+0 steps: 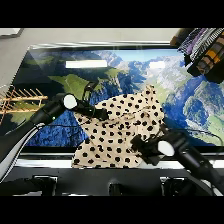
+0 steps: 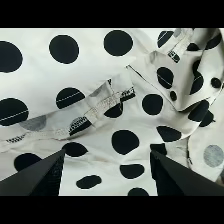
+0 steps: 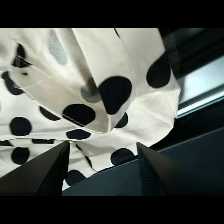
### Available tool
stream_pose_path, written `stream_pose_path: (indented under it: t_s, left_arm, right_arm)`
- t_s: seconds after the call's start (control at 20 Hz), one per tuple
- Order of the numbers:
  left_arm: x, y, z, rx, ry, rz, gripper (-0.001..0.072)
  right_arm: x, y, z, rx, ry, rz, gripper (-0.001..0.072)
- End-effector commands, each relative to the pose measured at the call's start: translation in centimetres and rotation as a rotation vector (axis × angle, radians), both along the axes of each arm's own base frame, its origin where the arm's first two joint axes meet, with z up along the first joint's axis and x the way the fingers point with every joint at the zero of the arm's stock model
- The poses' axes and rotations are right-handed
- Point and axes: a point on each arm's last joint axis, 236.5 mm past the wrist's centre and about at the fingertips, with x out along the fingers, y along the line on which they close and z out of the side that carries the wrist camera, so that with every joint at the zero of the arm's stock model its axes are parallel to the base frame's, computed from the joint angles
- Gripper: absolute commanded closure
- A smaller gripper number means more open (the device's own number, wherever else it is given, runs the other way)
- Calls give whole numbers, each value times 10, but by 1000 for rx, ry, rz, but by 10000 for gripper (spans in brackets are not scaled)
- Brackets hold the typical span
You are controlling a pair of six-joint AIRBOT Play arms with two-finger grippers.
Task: Fold the clothes and pants, and hang the long-sleeved shirts on hangers.
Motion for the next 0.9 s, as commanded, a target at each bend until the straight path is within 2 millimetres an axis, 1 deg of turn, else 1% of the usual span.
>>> stream_pose_path:
  t_s: [0.0,0.15,0.25,0.4,0.5,0.55,0.65,0.75,0.8,0.85]
  left_arm:
    - [4,7,-2,33,-25,-11,102]
    - [5,10,-4,49,-32,-15,102]
    - [5,11,-4,49,-32,-16,102]
    - [5,11,-4,49,-32,-16,102]
    - [5,11,-4,49,-31,-16,102]
    - [5,11,-4,49,-31,-16,102]
    - [5,11,-4,49,-31,-16,102]
    - [5,11,-4,49,-31,-16,102]
    - [5,11,-4,49,-31,-16,102]
    - [5,11,-4,49,-31,-16,102]
  right_arm:
    - [-11,13,-35,-61,75,-60,208]
    - [-1,12,-50,-93,59,-59,222]
    - [4,10,-52,-102,39,-54,223]
    - [1,7,-50,-115,51,-51,224]
    - [6,6,-37,-100,13,-45,217]
    - [12,4,-26,-94,-34,-37,199]
    - [20,-8,-7,-109,-105,-29,189]
    - [11,-31,-6,-162,-47,-64,172]
    - [12,-38,-8,-177,-32,-83,158]
    - [19,-36,-7,-161,-51,-100,158]
